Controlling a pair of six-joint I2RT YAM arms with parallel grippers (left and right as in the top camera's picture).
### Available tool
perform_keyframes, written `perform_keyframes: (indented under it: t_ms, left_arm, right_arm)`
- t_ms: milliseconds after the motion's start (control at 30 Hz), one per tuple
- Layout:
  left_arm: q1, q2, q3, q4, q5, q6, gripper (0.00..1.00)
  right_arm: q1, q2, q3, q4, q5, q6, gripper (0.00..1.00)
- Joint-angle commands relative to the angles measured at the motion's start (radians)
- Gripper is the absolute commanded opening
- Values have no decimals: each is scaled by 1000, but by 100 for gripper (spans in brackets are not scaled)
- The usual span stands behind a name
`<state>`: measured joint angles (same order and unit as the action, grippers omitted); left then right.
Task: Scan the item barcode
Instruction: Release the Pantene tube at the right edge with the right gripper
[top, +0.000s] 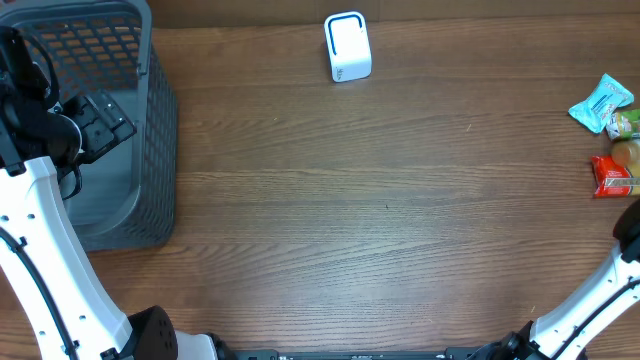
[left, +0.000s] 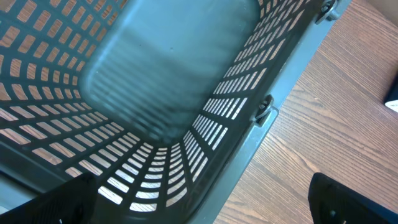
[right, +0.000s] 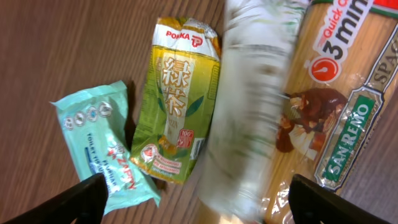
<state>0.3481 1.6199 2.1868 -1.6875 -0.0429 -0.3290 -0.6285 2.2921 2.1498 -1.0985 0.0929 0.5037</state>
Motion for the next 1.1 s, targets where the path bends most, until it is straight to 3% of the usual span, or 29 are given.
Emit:
perform_keyframes:
  t_ms: [0, 200, 400, 500, 833, 1067]
  left_arm:
    - [-2, 3, 6, -2, -12, 19, 100]
    - [-2, 3, 6, -2, -12, 19, 100]
    - [-2, 3, 6, -2, -12, 19, 100]
    - [-2, 3, 6, -1, -12, 19, 100]
    - [-2, 3, 6, -2, -13, 19, 100]
    - [-2, 3, 6, -1, -12, 19, 100]
  right_arm:
    - [-3, -156, 18, -3, 3, 98, 97]
    - [0, -372, 18, -47, -101, 122, 100]
    - [1, -501, 18, -262, -316, 166, 100]
    - [18, -539, 18, -368, -384, 98, 100]
    - [185, -706, 16, -533, -378, -42, 100]
    - [439, -848, 10, -595, -242, -41, 100]
